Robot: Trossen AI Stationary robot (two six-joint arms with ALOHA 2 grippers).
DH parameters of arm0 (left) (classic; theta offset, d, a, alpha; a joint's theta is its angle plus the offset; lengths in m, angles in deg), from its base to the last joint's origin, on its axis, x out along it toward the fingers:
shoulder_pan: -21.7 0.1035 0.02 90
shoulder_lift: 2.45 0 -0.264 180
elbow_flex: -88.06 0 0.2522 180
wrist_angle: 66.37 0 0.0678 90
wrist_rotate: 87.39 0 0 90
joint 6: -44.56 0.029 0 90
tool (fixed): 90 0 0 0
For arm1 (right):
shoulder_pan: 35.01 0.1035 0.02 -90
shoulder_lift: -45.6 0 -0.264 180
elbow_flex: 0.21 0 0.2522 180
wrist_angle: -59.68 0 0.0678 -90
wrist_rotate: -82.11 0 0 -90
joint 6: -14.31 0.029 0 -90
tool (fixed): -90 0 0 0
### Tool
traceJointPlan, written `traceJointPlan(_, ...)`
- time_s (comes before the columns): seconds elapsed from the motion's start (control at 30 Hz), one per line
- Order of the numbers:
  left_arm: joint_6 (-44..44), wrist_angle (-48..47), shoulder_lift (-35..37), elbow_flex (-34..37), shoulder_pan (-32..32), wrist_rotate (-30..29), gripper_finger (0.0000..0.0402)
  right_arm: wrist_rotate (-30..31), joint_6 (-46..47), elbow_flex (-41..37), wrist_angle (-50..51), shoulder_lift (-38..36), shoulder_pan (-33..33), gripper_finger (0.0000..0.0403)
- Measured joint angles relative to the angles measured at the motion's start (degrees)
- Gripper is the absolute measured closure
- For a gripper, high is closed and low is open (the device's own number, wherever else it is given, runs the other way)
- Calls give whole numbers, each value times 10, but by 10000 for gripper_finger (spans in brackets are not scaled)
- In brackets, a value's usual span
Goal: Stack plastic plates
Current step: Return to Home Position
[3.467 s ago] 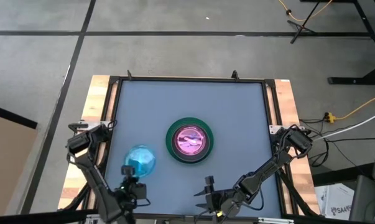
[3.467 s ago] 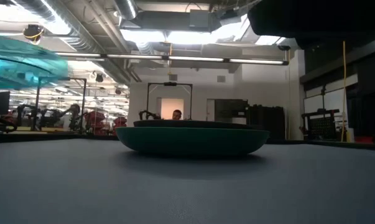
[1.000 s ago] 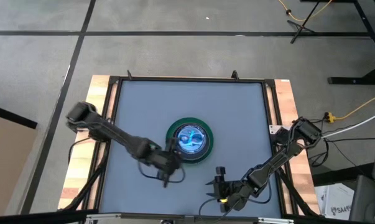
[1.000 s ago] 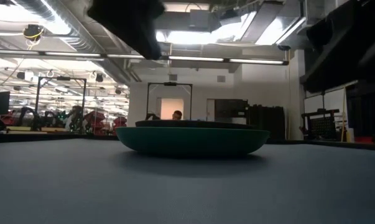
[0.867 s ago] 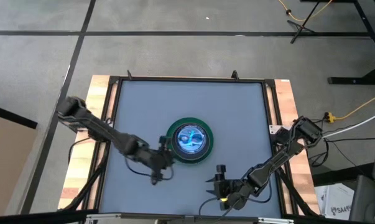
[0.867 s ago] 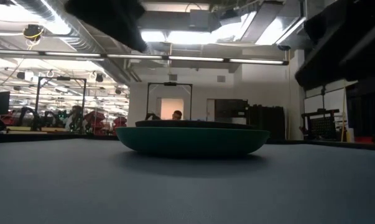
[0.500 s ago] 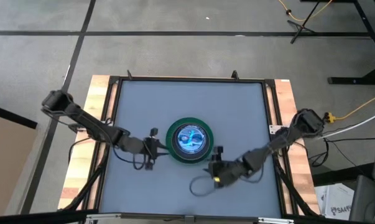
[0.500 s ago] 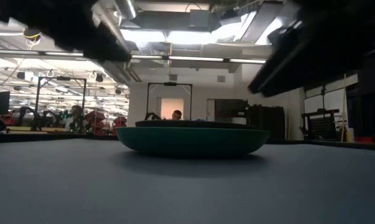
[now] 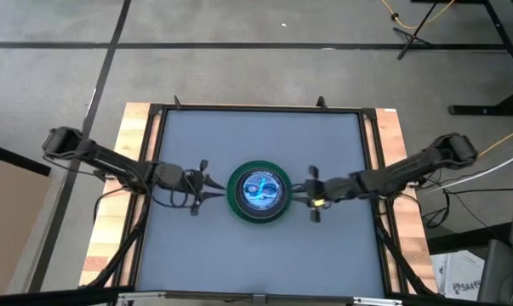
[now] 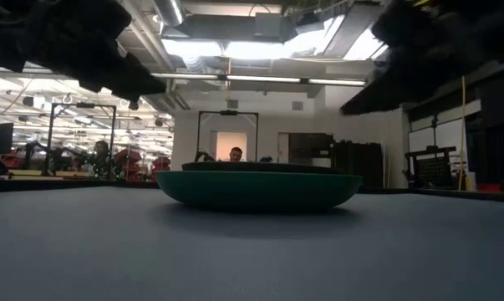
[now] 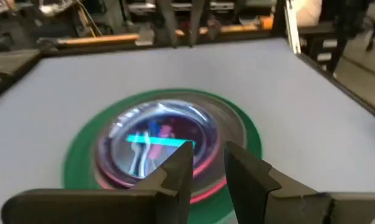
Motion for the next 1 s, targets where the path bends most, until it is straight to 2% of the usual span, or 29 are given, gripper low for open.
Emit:
traceJointPlan(0.17,-4,-1,86,42,64,36,317,4,14,-102,-44,-140,2,352)
traceJointPlan(0.37,-8,-14,184,77,108,42,317,18,19,-200,-72,-300,2,396)
traceJointPlan(0.53,-12,-28,241,100,131,49,317,4,19,-253,-72,-423,2,396)
traceJointPlan(0.73,-46,-28,303,140,167,73,317,-39,16,-275,-24,-520,2,401)
traceJointPlan(0.93,-70,-53,372,152,181,147,317,-50,7,-275,-17,-568,2,402)
traceJointPlan(1.0,-69,-58,391,152,181,151,317,-56,-1,-275,-6,-579,2,402)
